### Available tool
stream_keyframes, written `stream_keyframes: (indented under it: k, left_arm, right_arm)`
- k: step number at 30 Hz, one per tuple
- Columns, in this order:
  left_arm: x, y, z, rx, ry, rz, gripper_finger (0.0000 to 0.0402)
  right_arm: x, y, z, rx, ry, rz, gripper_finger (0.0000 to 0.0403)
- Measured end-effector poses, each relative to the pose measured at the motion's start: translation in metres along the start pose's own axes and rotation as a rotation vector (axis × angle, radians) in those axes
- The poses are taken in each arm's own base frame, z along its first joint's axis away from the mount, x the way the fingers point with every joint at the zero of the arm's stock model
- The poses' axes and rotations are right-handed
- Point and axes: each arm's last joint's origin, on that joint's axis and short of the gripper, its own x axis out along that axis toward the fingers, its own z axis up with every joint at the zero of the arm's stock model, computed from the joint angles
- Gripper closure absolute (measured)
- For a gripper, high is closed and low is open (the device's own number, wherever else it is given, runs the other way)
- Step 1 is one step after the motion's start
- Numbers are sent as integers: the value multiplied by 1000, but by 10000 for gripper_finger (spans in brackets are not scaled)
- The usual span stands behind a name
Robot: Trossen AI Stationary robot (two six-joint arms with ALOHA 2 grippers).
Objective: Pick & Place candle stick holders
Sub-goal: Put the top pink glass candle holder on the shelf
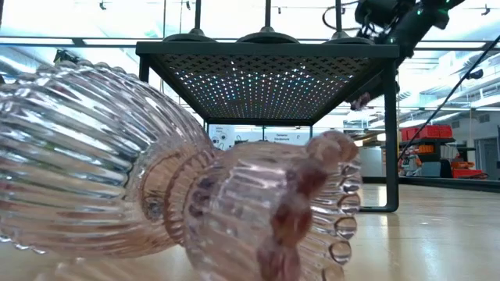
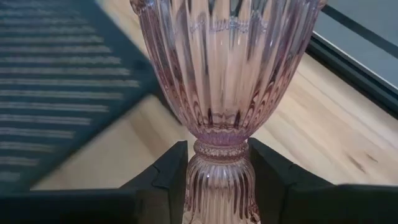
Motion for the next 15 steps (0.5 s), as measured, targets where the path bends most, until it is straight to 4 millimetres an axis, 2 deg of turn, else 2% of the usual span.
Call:
stream_keyframes:
  k: [9,15]
  left_arm:
    - [40,-6,8,106,124,45,294]
    - [58,-7,11,245,193,124,294]
  right_arm:
    - [-33,36,27,-47,-112,151,273]
    - [-47,52,33,-41,-141,255,273]
